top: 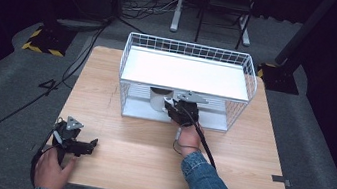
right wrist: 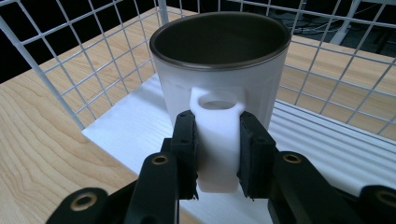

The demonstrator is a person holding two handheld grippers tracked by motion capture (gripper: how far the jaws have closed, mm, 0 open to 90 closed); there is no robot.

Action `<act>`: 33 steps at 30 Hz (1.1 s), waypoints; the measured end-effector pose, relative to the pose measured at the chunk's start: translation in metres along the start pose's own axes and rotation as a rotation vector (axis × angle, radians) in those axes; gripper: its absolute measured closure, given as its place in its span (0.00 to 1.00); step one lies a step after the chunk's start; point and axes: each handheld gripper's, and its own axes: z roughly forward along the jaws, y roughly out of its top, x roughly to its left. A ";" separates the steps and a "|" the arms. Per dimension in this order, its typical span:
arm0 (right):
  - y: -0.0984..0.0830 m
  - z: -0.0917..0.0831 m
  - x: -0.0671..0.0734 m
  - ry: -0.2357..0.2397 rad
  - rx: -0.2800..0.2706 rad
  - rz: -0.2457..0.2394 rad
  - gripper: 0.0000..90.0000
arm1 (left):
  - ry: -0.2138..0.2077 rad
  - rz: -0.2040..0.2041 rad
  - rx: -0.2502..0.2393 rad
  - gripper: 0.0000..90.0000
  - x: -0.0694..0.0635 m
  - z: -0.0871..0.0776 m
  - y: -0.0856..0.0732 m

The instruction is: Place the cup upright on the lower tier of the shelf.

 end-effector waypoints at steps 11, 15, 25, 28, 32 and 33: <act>-0.006 -0.002 -0.003 -0.003 0.021 0.003 0.75 | 0.000 0.000 0.000 0.01 0.000 0.000 0.000; -0.005 -0.005 -0.004 0.023 -0.004 0.035 0.66 | 0.000 0.000 0.000 0.01 0.000 0.000 0.000; 0.000 -0.019 -0.003 0.040 -0.021 0.017 0.56 | 0.000 0.000 0.000 0.01 0.000 0.000 0.000; 0.002 -0.029 -0.002 0.043 -0.025 -0.013 0.55 | 0.000 -0.001 -0.001 0.01 0.000 0.000 0.000; 0.003 -0.044 -0.002 0.058 -0.032 -0.021 0.54 | 0.000 -0.001 -0.001 0.01 0.000 0.000 0.000; 0.003 -0.049 -0.002 0.062 -0.028 -0.019 0.54 | 0.000 -0.001 -0.001 0.01 0.000 0.000 0.000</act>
